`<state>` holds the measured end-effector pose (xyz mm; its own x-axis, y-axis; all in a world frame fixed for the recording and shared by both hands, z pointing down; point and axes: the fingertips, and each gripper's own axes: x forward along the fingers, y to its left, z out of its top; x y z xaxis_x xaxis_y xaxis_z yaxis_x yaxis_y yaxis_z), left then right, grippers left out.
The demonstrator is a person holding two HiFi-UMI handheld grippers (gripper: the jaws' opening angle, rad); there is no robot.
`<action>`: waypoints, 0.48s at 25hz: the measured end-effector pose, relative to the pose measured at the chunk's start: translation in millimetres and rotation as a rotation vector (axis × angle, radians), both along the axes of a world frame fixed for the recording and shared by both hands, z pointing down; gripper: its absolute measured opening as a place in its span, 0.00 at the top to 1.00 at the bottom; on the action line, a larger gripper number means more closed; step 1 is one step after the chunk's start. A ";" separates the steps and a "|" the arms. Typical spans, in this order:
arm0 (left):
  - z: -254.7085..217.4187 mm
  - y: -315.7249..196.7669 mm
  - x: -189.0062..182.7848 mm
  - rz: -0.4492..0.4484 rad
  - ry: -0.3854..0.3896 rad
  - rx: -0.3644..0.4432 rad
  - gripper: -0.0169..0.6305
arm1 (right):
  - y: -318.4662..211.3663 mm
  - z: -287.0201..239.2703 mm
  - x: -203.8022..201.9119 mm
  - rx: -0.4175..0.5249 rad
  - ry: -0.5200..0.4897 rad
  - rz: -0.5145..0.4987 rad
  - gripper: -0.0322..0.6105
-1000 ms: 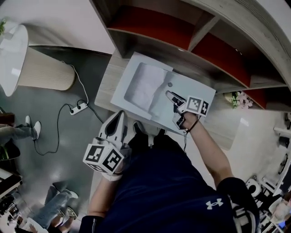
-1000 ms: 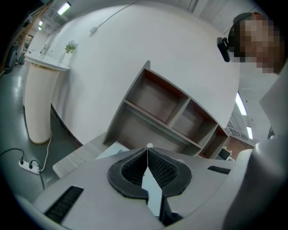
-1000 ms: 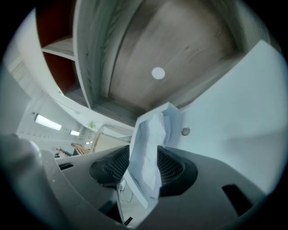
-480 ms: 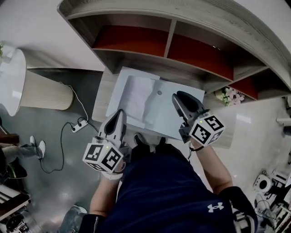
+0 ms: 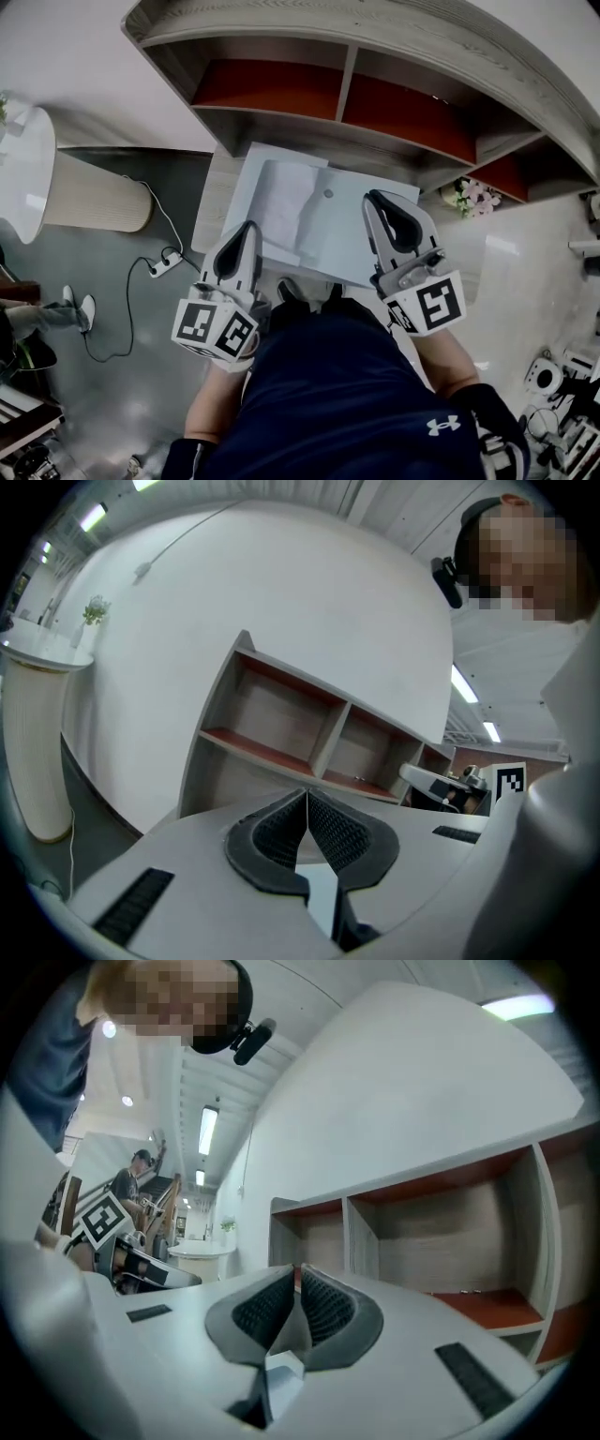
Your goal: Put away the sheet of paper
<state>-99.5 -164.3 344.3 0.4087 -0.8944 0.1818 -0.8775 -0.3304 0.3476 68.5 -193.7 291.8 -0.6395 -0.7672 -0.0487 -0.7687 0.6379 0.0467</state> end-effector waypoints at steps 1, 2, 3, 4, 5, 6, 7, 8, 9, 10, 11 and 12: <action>-0.3 1.3 -2.5 -0.004 -0.005 0.001 0.95 | -0.2 -1.0 -1.3 0.011 0.008 0.007 0.90; 0.1 2.5 -6.0 -0.010 -0.008 0.001 0.95 | -0.7 -1.7 -3.0 0.021 0.017 0.013 0.91; 1.1 3.3 -9.8 -0.016 -0.009 0.001 0.95 | -1.4 -1.8 -4.9 0.028 0.025 0.017 0.91; 2.2 3.9 -13.7 -0.020 -0.008 0.001 0.95 | -2.2 -1.7 -7.0 0.032 0.032 0.020 0.91; 3.3 4.2 -17.4 -0.024 -0.006 0.001 0.95 | -3.0 -1.4 -9.1 0.034 0.036 0.020 0.91; 4.1 4.2 -21.0 -0.028 -0.003 0.000 0.95 | -4.0 -0.9 -11.4 0.034 0.038 0.020 0.91; 4.8 3.9 -24.2 -0.032 0.000 -0.002 0.95 | -5.3 -0.5 -13.8 0.034 0.041 0.020 0.91; 5.7 3.4 -26.8 -0.035 0.003 -0.003 0.95 | -6.5 -0.1 -15.9 0.035 0.046 0.020 0.91; 6.9 3.0 -28.6 -0.037 0.006 -0.005 0.95 | -7.5 0.1 -17.7 0.037 0.052 0.021 0.91; 8.3 2.9 -29.8 -0.037 0.009 -0.007 0.95 | -8.0 0.1 -19.3 0.040 0.058 0.021 0.91; 9.6 2.8 -30.6 -0.037 0.012 -0.009 0.95 | -8.3 0.0 -20.8 0.041 0.062 0.020 0.91; 10.8 2.8 -31.2 -0.036 0.013 -0.012 0.95 | -8.5 0.0 -22.4 0.041 0.065 0.018 0.91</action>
<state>-130.7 -161.5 355.1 0.3792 -0.9062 0.1872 -0.8838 -0.2948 0.3632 46.2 -202.2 291.8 -0.6282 -0.7770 -0.0393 -0.7747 0.6202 0.1230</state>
